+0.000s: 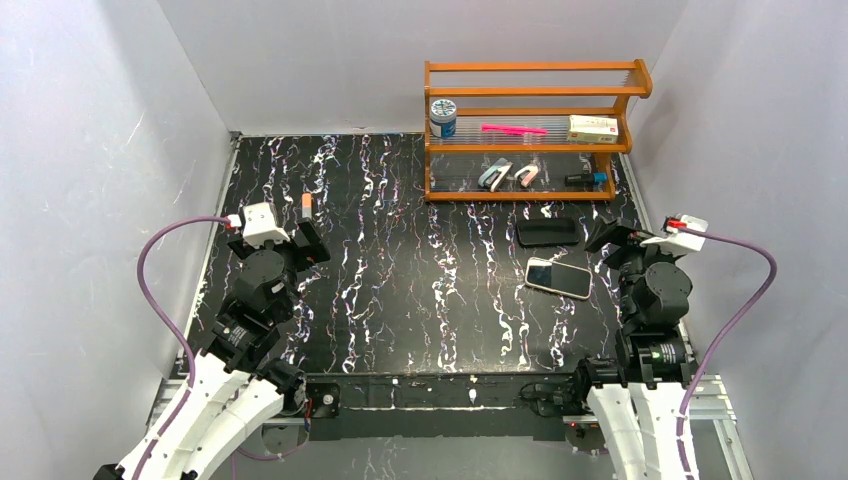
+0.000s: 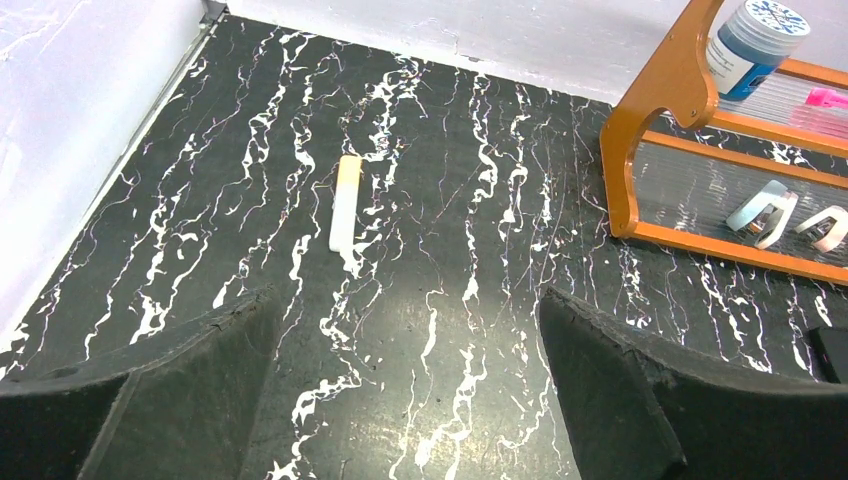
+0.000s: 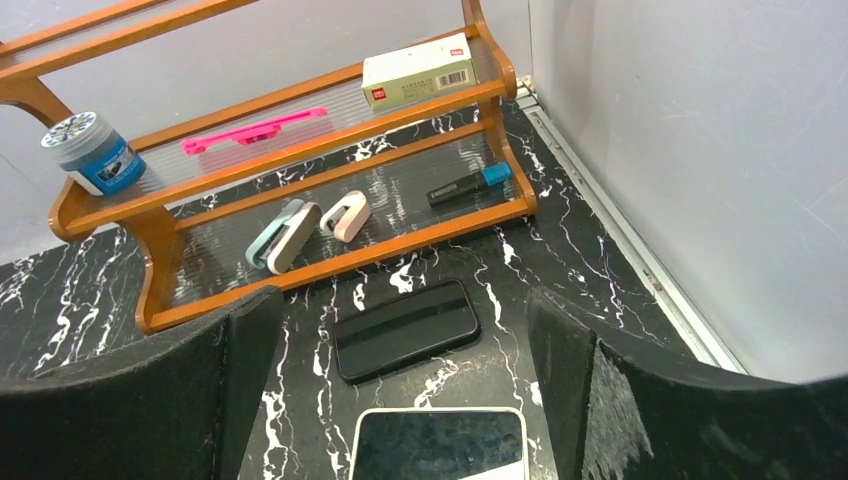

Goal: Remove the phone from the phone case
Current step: Move the phone to the center of the board.

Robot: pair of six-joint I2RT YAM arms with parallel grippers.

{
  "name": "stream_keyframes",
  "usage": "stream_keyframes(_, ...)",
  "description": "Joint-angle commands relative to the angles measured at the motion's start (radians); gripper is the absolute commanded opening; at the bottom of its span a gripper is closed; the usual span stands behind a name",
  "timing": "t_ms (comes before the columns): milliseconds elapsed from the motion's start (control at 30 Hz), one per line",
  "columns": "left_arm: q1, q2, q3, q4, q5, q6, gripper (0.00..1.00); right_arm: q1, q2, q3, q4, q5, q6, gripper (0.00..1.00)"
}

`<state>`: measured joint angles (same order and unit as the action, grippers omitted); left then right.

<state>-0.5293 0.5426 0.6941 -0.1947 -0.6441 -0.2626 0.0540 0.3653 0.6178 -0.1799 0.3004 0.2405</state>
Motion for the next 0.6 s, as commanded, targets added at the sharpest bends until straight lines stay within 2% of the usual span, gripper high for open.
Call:
stream_keyframes(0,0.005,0.006,0.003,0.017,-0.026,-0.016,0.98,-0.003,0.028,0.032,0.009,0.021,0.029,0.99)
stream_keyframes(300,0.005,-0.006,-0.002,0.046,0.043,0.013,0.98,-0.003,0.16,0.089,-0.08,-0.014,0.077,0.99)
stream_keyframes(433,0.005,-0.013,-0.02,0.082,0.157,0.039,0.98,-0.003,0.288,0.123,-0.139,-0.052,0.11,0.99)
stream_keyframes(567,-0.001,-0.025,-0.032,0.084,0.164,0.044,0.98,-0.003,0.429,0.166,-0.201,-0.005,0.181,0.99)
